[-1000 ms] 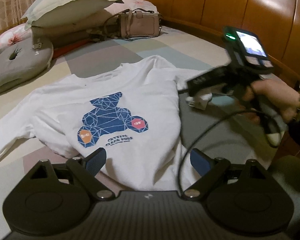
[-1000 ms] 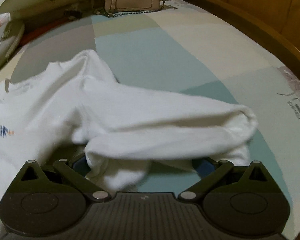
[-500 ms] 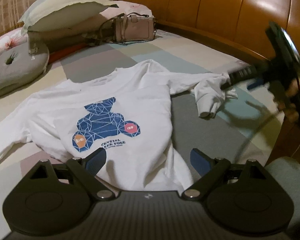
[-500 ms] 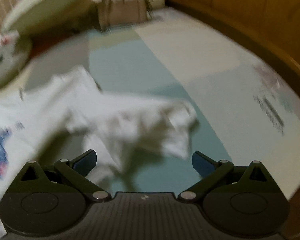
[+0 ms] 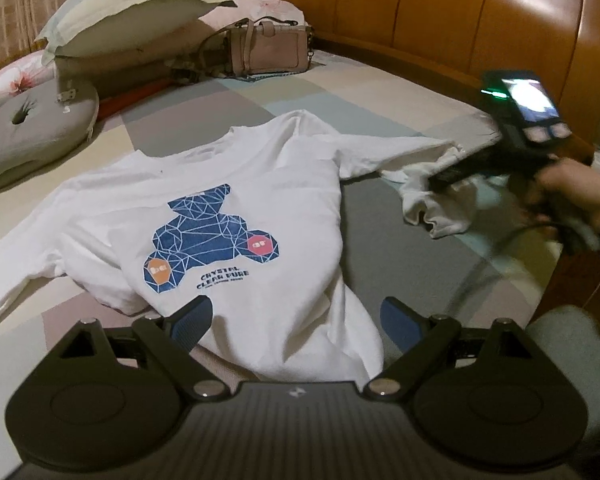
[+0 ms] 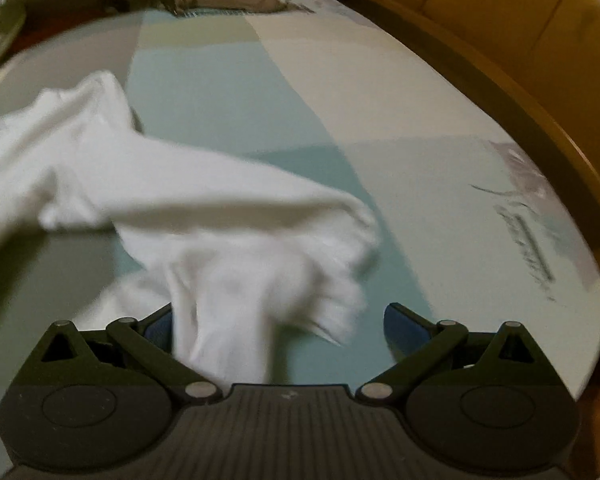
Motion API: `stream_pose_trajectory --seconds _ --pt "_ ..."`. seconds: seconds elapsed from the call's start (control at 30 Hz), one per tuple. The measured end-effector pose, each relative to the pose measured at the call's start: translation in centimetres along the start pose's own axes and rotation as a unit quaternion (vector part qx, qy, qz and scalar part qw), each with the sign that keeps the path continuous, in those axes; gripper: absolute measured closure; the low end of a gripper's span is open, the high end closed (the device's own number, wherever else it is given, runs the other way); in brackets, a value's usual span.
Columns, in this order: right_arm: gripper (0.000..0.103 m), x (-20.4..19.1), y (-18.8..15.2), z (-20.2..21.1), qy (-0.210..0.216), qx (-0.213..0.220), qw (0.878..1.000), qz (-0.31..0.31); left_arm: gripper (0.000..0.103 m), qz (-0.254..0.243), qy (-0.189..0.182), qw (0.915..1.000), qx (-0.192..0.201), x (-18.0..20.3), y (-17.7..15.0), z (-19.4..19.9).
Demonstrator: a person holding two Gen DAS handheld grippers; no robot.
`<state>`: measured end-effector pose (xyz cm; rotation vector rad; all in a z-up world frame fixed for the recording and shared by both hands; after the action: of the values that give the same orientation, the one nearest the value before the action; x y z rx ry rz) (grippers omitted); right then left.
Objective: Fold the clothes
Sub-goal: 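Grasp the sleeve cuff with the right gripper and pull it outward, then regrasp the sleeve with the right gripper and tug it straight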
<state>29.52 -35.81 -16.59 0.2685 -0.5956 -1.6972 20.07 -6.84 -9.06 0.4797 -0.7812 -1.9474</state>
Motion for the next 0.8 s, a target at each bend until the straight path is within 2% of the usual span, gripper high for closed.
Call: stream_pose_trajectory --seconds 0.07,0.27,0.4,0.53,0.57,0.67,0.8 --pt "0.0 1.9 -0.8 0.4 -0.021 -0.006 1.0 0.012 0.012 -0.002 -0.005 1.0 0.002 0.4 0.1 -0.1" --pt "0.0 7.4 -1.3 0.3 -0.123 -0.017 0.991 0.043 0.012 -0.013 -0.013 0.9998 0.006 1.4 0.2 -0.1" --pt "0.0 11.3 -0.5 0.1 -0.209 -0.012 0.976 0.061 0.012 -0.009 -0.006 0.9999 0.004 1.3 0.3 -0.1" --pt "0.0 15.3 0.7 0.8 -0.275 0.011 0.96 0.042 0.012 -0.008 0.001 1.0 0.005 1.2 0.4 0.2" --pt "0.0 16.0 0.9 1.0 -0.28 0.016 0.959 0.032 0.012 -0.008 0.002 1.0 0.004 1.3 0.4 0.1" --pt "0.0 17.5 0.9 1.4 -0.257 0.02 0.966 -0.002 0.012 -0.01 0.002 0.9999 0.002 1.4 0.4 0.0" --pt "0.0 16.7 0.4 2.6 -0.157 0.043 0.986 -0.028 0.012 -0.017 -0.001 0.9999 0.002 1.9 0.6 -0.2"
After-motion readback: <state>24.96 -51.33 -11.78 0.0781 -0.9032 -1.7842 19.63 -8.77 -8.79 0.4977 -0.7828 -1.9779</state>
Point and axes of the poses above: each gripper's, at about its wrist camera, not at the fingertips, and z roughly against the way its jaws point, x to its right, y to its top, the point moved 5 cm from there along -z, roughly the way its jaws point, and after that the axes turned 2 degrees about y, right-handed, at the moved point
